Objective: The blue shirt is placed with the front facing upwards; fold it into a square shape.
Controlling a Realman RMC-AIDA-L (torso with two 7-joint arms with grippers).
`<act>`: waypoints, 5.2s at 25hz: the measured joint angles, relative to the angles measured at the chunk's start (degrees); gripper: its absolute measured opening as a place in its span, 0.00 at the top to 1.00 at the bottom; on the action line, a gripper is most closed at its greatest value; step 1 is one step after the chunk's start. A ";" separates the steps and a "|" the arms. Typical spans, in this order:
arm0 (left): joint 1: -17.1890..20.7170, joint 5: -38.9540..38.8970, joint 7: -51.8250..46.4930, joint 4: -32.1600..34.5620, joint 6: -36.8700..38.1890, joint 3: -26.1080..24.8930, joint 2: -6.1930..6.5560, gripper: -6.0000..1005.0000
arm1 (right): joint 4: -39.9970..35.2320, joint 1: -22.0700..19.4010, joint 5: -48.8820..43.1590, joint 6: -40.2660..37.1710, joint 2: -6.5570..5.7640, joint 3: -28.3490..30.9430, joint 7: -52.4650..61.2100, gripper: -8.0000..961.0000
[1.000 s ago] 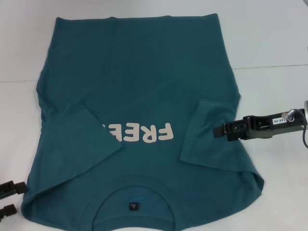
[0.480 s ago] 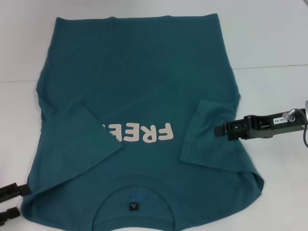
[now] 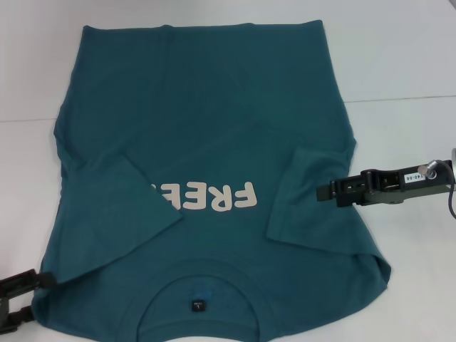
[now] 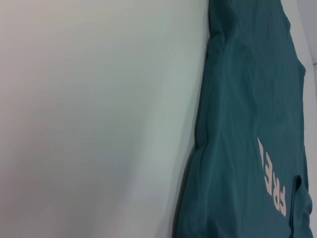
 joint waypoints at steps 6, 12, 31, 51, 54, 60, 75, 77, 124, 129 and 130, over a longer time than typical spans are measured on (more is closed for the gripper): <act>-1.19 0.00 0.15 -0.76 -0.28 0.39 -0.04 0.13 | 0.00 0.00 0.00 -0.10 -0.01 0.00 0.00 0.26; -1.89 0.00 -0.01 -0.79 -0.28 0.40 -0.16 0.14 | 0.00 0.00 0.00 -0.21 0.05 0.20 -0.29 0.26; -3.11 0.77 -0.85 -0.68 -0.80 2.16 0.30 0.33 | 0.00 -0.52 0.00 -0.95 0.16 2.11 -1.13 0.26; -3.22 -5.17 8.06 -2.37 5.89 -1.15 0.67 0.94 | 0.00 -0.98 0.00 -2.50 -0.32 2.20 -1.75 0.26; -3.66 -6.01 10.95 -4.10 8.48 -3.75 1.12 0.95 | 0.00 -1.75 0.00 -3.30 -0.85 2.20 -2.17 0.26; -3.33 -5.65 11.02 -4.27 7.12 -3.83 1.13 0.95 | 0.00 -3.67 -0.16 -5.19 -2.72 2.27 -1.60 0.26; -3.77 -5.46 11.22 -4.48 4.98 -3.69 0.53 0.95 | 0.00 -9.49 -5.45 -11.13 -7.56 2.28 -0.40 0.27; -3.76 -5.46 11.22 -4.48 4.97 -3.76 0.53 0.95 | 0.00 -9.31 -5.95 -9.59 -6.86 2.05 -0.80 0.27; -3.28 -5.81 10.81 -4.50 3.73 -4.00 0.19 0.95 | 0.70 -3.24 -14.63 -2.21 -0.63 0.87 2.34 0.26; -3.28 -5.80 10.87 -5.12 3.52 -4.00 0.17 0.95 | 0.70 -2.73 -14.75 -2.34 -0.08 0.87 2.25 0.26; -3.28 -5.80 10.91 -5.20 3.49 -3.99 0.18 0.95 | 0.70 -2.60 -14.66 -2.40 0.11 0.87 2.11 0.27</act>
